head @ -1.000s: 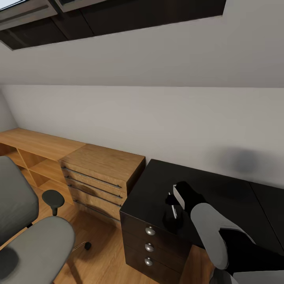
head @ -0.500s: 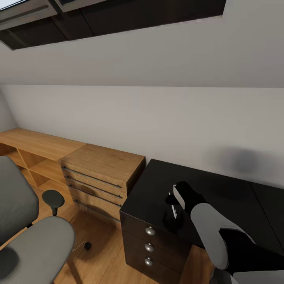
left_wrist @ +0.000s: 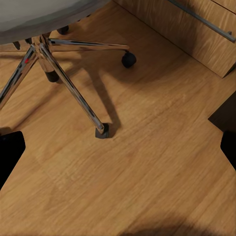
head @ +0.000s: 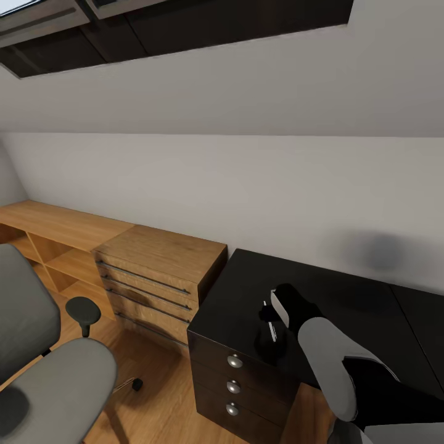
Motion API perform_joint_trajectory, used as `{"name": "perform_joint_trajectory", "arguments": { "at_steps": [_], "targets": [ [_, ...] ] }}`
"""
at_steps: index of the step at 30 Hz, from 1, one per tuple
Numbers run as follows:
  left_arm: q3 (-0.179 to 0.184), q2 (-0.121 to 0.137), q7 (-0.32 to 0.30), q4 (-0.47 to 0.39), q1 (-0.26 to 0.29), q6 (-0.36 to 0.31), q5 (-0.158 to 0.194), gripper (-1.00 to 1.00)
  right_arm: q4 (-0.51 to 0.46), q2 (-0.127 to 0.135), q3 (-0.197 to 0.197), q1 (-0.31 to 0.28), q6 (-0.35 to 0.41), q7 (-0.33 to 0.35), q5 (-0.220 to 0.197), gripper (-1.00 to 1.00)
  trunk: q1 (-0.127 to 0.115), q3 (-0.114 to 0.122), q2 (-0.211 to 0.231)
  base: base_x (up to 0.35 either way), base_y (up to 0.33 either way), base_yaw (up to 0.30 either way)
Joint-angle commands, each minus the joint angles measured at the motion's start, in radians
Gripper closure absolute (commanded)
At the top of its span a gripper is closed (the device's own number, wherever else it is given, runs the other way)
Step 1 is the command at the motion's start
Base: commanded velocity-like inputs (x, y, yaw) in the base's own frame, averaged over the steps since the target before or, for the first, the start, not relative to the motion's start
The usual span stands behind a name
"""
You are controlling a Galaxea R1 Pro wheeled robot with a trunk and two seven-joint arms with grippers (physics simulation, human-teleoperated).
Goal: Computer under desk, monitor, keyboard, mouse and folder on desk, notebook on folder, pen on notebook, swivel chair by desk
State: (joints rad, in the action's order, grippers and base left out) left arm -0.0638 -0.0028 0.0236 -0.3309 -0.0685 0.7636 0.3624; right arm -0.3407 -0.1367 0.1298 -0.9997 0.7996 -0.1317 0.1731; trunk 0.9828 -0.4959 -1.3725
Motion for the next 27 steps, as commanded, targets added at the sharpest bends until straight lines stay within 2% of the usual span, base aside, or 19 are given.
{"name": "perform_joint_trajectory", "arguments": {
  "at_steps": [1, 27],
  "targets": [
    [-0.002, 0.000, 0.002, -0.002, -0.001, 0.000, -0.003, -1.00, -0.001, -0.001, 0.009, -0.001, 0.006, 0.001, 0.009, -1.00, 0.000, -0.001, -0.001, 0.000, 0.000, 0.000],
    [-0.002, 0.000, 0.002, -0.002, -0.001, 0.000, -0.003, -1.00, 0.001, -0.003, 0.009, -0.001, 0.021, 0.001, 0.009, -1.00, 0.000, -0.001, -0.001, 0.000, 0.000, 0.000]
  ]
}}
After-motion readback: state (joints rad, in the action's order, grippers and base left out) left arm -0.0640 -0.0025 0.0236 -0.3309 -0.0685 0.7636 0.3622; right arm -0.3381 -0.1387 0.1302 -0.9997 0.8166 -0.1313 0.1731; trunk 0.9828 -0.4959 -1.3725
